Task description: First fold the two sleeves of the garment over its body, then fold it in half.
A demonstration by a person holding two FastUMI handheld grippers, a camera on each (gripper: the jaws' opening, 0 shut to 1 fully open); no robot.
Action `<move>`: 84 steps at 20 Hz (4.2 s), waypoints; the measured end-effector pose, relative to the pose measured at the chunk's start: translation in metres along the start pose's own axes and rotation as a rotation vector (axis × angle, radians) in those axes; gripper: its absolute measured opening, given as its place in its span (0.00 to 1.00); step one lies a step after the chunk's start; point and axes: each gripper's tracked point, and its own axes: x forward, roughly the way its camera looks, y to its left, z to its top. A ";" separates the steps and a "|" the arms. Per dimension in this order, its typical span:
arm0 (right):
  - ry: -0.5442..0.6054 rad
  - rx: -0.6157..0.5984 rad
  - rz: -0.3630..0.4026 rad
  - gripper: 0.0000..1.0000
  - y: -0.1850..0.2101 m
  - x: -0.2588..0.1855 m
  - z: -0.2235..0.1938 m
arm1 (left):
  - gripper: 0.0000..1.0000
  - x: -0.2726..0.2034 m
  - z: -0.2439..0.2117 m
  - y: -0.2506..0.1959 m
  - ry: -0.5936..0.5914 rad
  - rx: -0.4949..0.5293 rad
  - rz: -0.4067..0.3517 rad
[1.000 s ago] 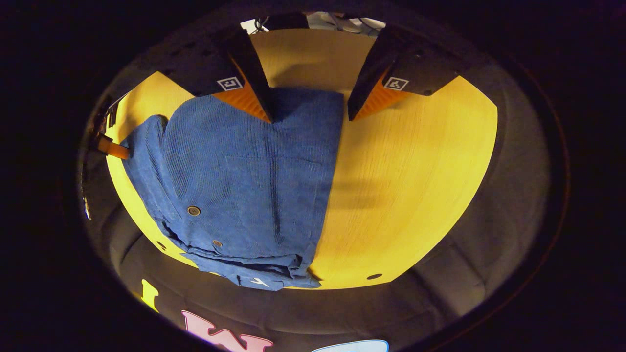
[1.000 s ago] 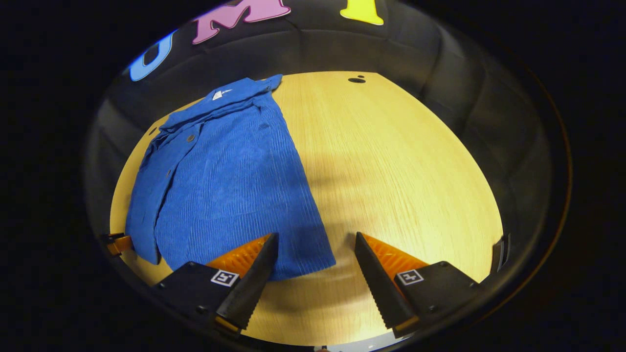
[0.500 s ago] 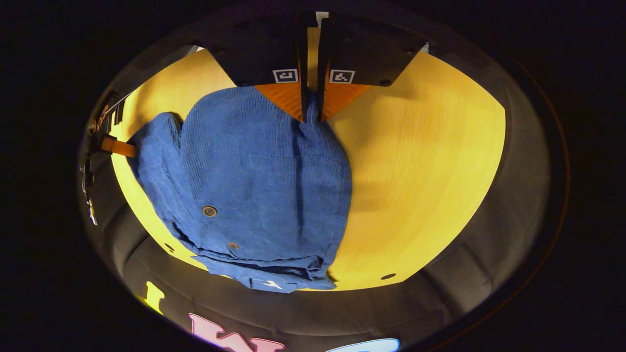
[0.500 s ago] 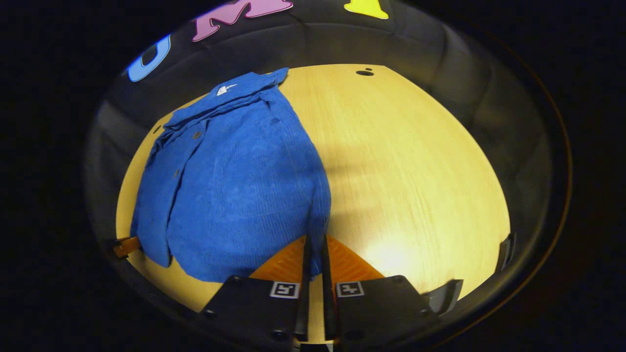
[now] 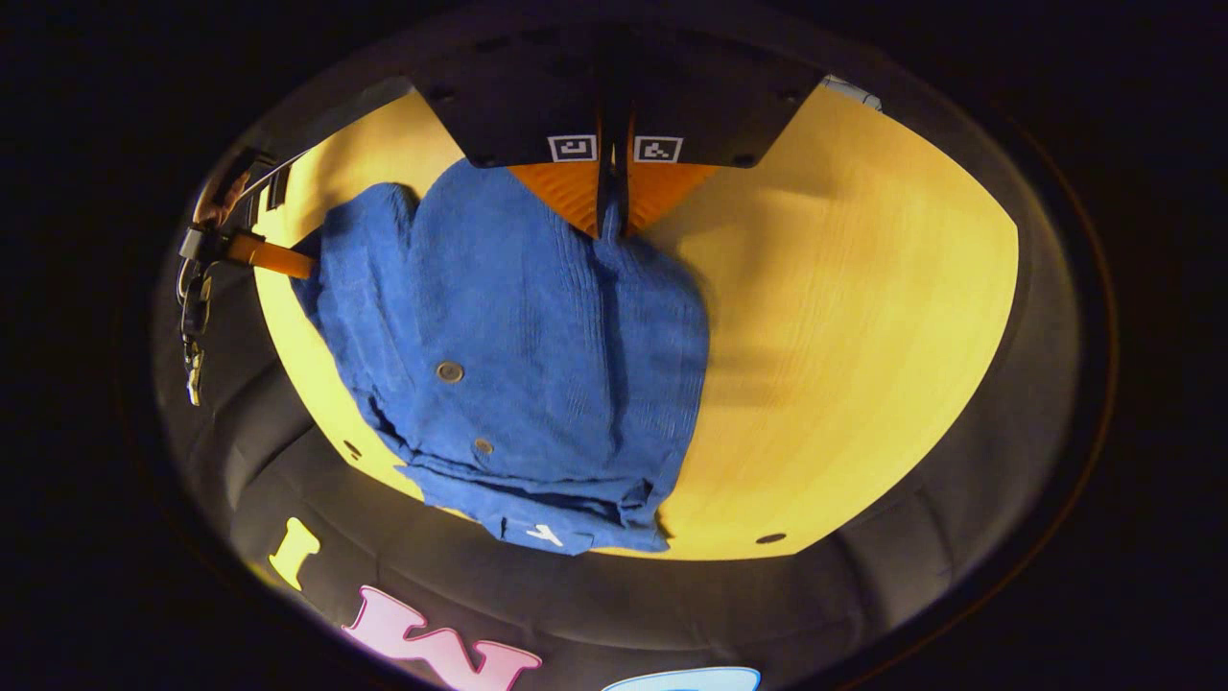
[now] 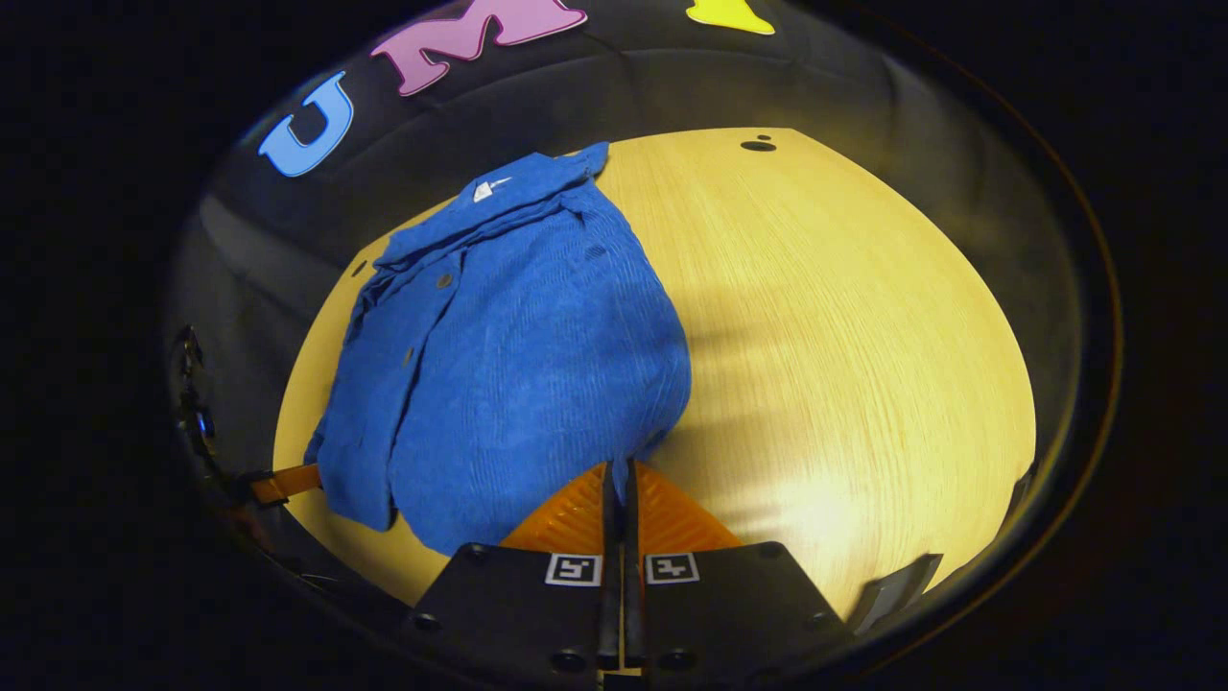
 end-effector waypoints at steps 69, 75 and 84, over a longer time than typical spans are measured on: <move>-0.869 -0.379 -0.008 0.93 0.150 -0.255 0.159 | 0.82 -0.295 0.149 -0.045 -1.151 0.173 0.044; -0.979 -0.365 0.053 0.93 0.167 -0.294 0.153 | 0.80 -0.326 0.129 -0.073 -1.231 0.201 0.017; -1.061 -0.431 0.201 0.93 0.195 -0.298 0.192 | 0.82 -0.343 0.130 -0.077 -1.275 0.152 0.120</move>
